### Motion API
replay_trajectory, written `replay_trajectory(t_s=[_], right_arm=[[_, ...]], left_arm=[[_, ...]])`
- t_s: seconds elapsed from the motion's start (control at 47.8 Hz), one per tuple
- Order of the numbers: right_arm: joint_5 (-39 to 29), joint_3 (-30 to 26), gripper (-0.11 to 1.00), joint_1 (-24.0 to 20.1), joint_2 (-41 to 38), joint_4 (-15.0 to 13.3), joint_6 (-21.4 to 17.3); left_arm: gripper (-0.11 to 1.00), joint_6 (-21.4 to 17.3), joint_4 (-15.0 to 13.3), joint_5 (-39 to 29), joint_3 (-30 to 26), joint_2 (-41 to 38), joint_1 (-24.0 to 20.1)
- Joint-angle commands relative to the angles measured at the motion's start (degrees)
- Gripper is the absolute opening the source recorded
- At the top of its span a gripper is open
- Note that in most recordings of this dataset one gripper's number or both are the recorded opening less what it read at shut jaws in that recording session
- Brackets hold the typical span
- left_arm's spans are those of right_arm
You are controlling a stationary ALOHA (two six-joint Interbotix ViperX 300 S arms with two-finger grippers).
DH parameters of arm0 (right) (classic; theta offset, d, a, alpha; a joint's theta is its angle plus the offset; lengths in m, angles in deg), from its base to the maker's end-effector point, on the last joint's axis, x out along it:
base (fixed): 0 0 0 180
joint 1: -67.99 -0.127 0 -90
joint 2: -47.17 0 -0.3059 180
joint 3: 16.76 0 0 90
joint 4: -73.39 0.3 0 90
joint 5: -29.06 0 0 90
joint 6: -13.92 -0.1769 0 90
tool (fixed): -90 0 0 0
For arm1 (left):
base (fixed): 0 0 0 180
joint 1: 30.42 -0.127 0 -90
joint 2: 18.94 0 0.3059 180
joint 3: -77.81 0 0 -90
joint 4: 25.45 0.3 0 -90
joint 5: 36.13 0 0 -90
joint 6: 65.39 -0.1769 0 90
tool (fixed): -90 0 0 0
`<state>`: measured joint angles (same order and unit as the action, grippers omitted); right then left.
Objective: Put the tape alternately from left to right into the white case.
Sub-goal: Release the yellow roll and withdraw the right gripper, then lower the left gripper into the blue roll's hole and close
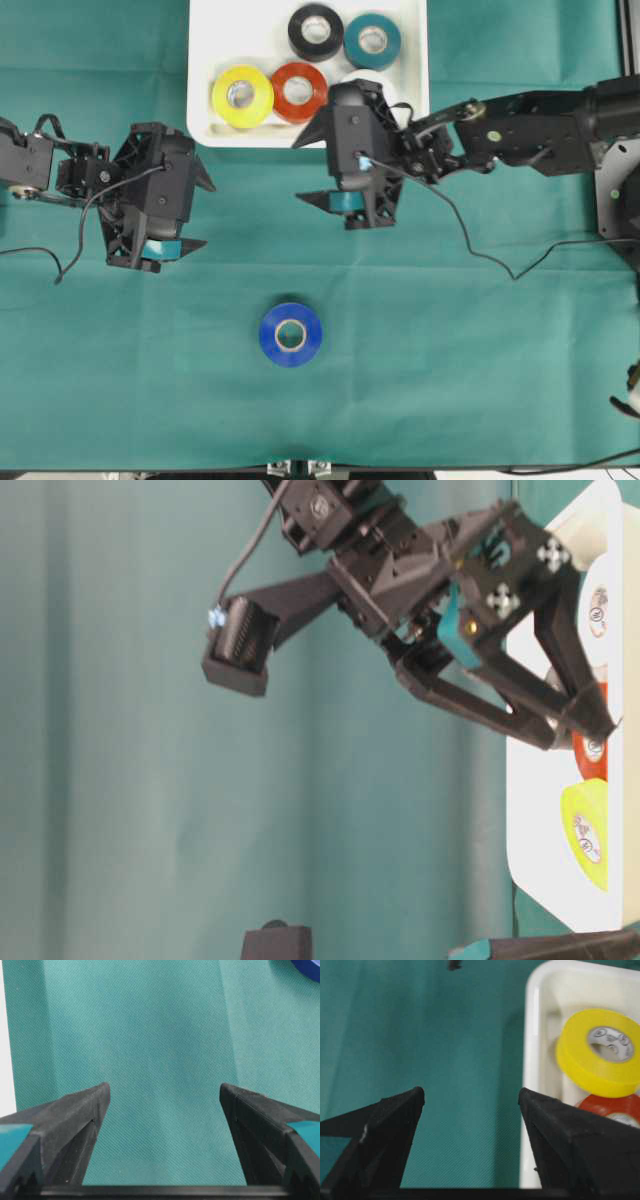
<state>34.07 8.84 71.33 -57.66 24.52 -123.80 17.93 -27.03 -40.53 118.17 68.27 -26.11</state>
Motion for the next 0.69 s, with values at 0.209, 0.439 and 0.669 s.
replay_trajectory(t_s=[0.209, 0.439, 0.669], right_arm=[[0.4, 2.6, 0.83, -3.3, 4.4, -0.1, -0.2], [0.4, 6.1, 0.83, -5.2, 7.4, 0.2, -0.6], [0.4, 8.2, 0.83, -5.7, 9.0, 0.3, -0.6]], left_arm=[[0.70, 0.1, -0.1, 0.4, -1.2, 0.6, 0.2], [0.70, 0.4, -0.1, 0.4, -1.2, 0.6, 0.2], [0.70, 2.6, -0.1, 0.7, -1.1, 0.5, 0.2]])
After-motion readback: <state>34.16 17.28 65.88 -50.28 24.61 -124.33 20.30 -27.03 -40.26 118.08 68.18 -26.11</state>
